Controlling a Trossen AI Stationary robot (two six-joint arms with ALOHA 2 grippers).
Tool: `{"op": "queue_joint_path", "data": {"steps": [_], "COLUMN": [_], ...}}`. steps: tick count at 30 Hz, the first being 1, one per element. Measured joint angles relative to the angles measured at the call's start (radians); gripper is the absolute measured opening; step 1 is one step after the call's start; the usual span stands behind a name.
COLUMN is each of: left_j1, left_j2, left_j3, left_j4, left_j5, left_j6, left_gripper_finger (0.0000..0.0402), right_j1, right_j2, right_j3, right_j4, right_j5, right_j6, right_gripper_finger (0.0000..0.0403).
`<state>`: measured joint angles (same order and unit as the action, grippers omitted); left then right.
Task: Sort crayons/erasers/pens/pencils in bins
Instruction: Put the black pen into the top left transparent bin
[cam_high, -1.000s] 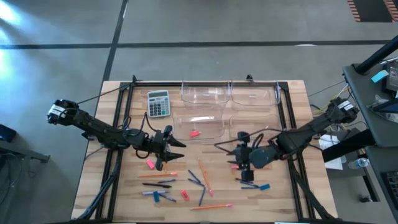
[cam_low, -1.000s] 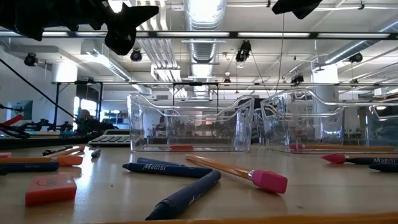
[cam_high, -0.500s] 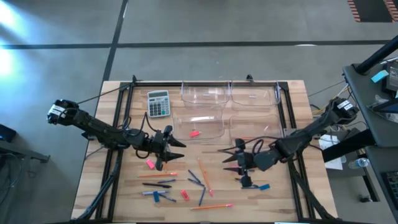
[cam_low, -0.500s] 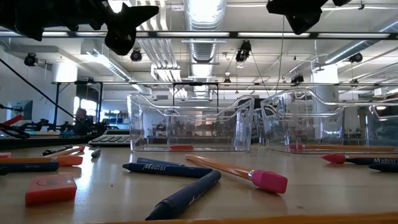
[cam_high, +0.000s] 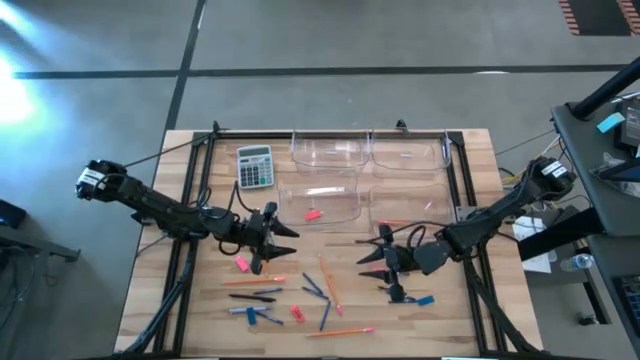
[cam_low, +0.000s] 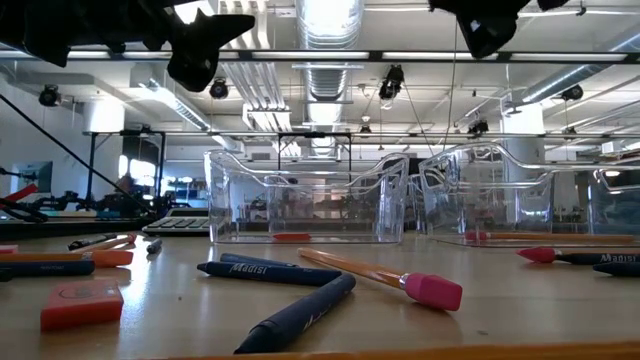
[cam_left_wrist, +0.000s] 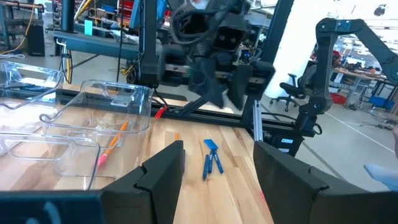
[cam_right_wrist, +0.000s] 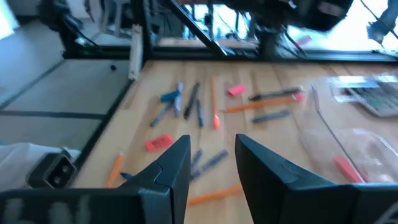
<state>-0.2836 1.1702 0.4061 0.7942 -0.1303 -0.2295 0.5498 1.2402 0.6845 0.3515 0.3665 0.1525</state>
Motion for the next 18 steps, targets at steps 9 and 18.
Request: {"op": "queue_joint_path", "data": {"steps": [9, 18], "left_j1": [0.000, 0.000], "left_j2": [0.000, 0.000], "left_j3": [0.000, 0.000], "left_j4": [-0.019, -0.019], "left_j5": [0.000, 0.000], "left_j6": [0.000, 0.000], "left_gripper_finger": [0.0182, 0.0182], "right_j1": [0.033, 0.033], "right_j2": [0.174, 0.309], "right_j3": [0.069, 0.213], "right_j4": [0.096, 0.075], "right_j5": [0.000, 0.000], "right_j6": [-0.089, -0.209], "right_gripper_finger": [0.0118, 0.0115]}}
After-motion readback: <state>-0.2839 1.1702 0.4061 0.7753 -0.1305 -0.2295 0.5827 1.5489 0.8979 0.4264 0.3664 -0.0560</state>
